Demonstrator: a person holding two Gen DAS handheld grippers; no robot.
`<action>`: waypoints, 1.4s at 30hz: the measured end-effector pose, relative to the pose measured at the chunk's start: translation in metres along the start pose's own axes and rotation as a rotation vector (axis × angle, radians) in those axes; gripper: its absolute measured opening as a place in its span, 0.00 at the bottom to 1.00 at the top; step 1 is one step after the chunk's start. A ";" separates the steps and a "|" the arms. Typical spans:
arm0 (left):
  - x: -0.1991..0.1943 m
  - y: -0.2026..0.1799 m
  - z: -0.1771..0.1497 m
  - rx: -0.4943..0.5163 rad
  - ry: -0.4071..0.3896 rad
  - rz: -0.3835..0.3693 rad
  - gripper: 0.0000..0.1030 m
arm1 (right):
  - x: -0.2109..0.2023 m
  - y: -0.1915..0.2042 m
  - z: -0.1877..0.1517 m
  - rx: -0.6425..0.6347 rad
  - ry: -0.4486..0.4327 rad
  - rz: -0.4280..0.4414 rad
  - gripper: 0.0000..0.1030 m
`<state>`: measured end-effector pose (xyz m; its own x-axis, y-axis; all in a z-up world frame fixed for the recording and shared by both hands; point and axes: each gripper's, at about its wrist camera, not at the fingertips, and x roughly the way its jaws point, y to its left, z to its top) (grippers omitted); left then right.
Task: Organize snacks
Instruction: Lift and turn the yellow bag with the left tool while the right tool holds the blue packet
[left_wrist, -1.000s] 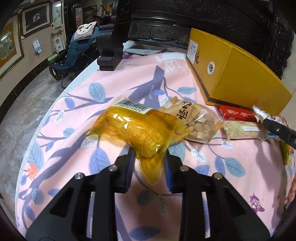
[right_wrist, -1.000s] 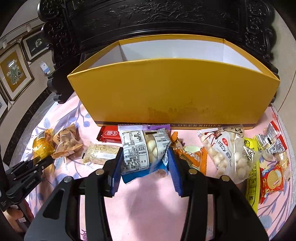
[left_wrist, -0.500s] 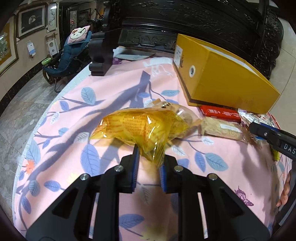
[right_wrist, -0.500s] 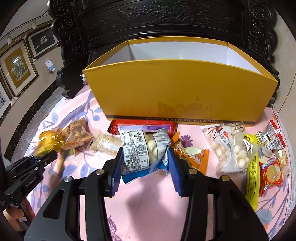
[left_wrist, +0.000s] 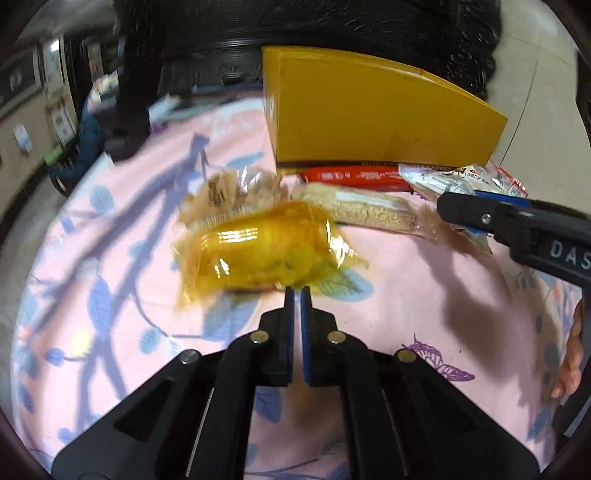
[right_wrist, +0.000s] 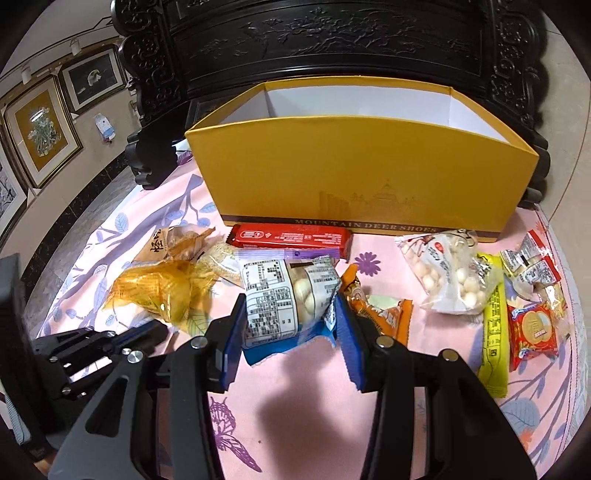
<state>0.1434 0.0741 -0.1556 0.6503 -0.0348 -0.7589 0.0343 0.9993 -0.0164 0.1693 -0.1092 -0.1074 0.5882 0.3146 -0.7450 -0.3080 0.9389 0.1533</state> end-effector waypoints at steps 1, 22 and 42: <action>-0.004 -0.001 0.002 0.019 -0.016 0.058 0.10 | 0.000 -0.001 0.000 0.002 -0.001 0.001 0.45; 0.030 0.006 0.037 0.400 0.098 0.032 0.64 | -0.007 0.001 0.000 0.014 -0.014 0.014 0.45; 0.047 -0.002 0.045 0.988 0.361 -0.252 0.98 | -0.010 -0.010 0.005 0.029 -0.012 0.003 0.45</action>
<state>0.2077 0.0698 -0.1617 0.2827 -0.0692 -0.9567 0.8373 0.5043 0.2110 0.1704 -0.1210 -0.0978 0.5960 0.3186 -0.7370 -0.2876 0.9417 0.1745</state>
